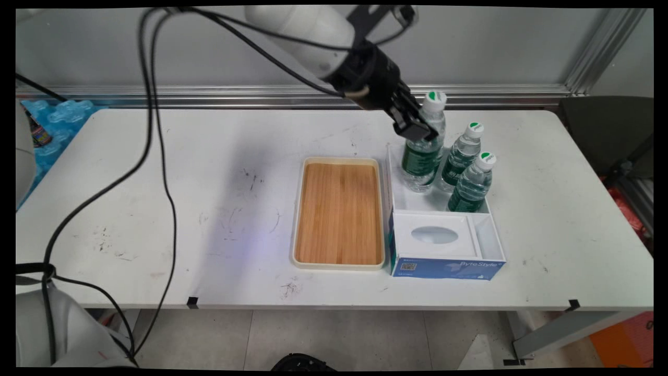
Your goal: Place the picked object on the tray
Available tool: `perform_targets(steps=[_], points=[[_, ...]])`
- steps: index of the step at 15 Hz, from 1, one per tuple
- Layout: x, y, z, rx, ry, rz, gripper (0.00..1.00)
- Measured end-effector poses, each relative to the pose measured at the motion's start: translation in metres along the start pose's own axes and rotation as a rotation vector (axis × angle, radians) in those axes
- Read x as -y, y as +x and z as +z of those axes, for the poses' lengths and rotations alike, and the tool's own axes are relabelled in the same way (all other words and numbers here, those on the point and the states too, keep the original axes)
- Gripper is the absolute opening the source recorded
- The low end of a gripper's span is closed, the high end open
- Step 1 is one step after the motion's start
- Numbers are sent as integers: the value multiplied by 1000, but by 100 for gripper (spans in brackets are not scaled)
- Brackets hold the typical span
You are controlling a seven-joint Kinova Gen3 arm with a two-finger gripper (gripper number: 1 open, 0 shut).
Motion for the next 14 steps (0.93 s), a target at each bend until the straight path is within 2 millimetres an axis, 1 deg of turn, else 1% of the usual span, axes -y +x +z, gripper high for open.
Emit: perform_targets(steps=[2,3,6,8,11,14], points=[[0,-3,-19,13,-3,1,0],[0,-5,-25,18,-4,3,0],[-1,-22,-48,48,-10,11,0],[-1,-36,-58,63,-11,21,0],[-2,-58,-64,78,-13,37,0],[-2,-76,-61,85,-16,51,0]])
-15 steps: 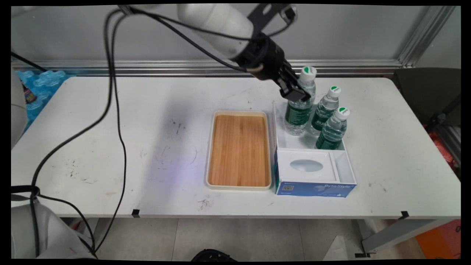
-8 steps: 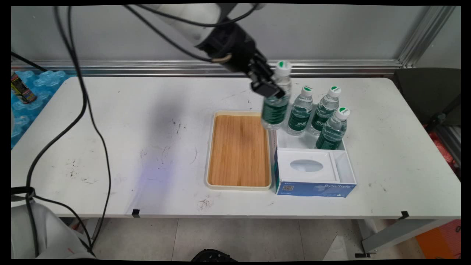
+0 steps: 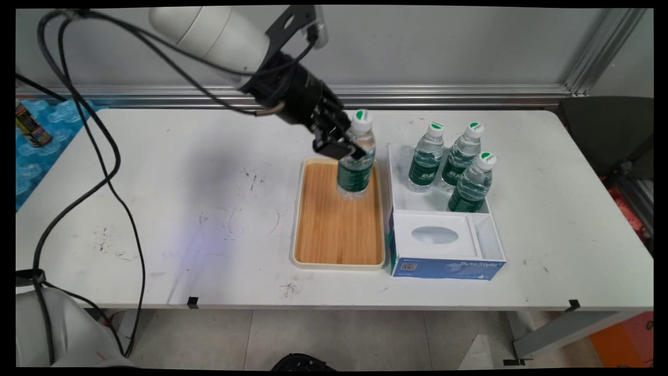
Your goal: Place the picked object on the tray
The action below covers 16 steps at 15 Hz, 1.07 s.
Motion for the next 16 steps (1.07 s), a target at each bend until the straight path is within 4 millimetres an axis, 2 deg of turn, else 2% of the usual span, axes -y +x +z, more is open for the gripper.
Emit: perform_targets(steps=[6,11,16], points=[[0,-32,23,0,-14,32,0],[0,-47,40,-7,-28,49,0],[0,-53,55,-21,-36,60,0]])
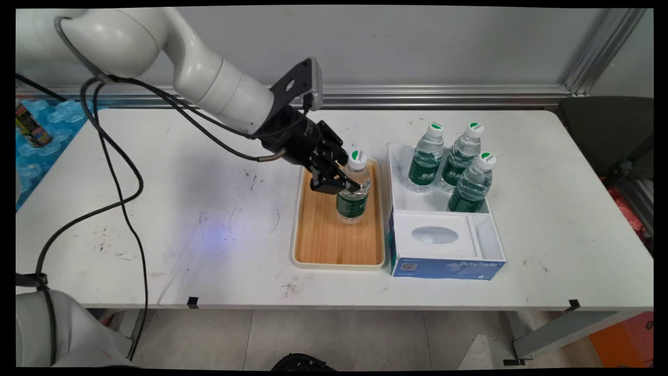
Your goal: Place the picked object on the tray
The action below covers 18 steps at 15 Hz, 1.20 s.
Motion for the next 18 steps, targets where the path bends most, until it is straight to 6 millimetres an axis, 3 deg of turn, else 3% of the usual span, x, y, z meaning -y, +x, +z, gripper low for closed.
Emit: perform_targets(steps=[18], points=[[4,0,30,-44,-16,19,0]])
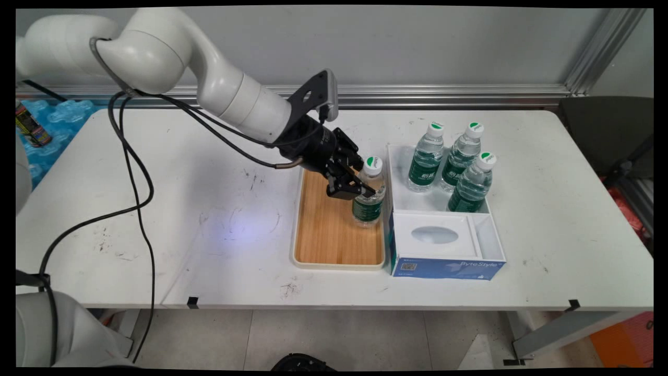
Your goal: Place the picked object on the tray
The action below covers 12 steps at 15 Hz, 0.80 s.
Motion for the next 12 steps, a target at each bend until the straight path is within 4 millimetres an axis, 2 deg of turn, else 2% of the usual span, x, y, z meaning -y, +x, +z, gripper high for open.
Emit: perform_targets(steps=[12], points=[[0,-1,10,-2,-16,-10,0]])
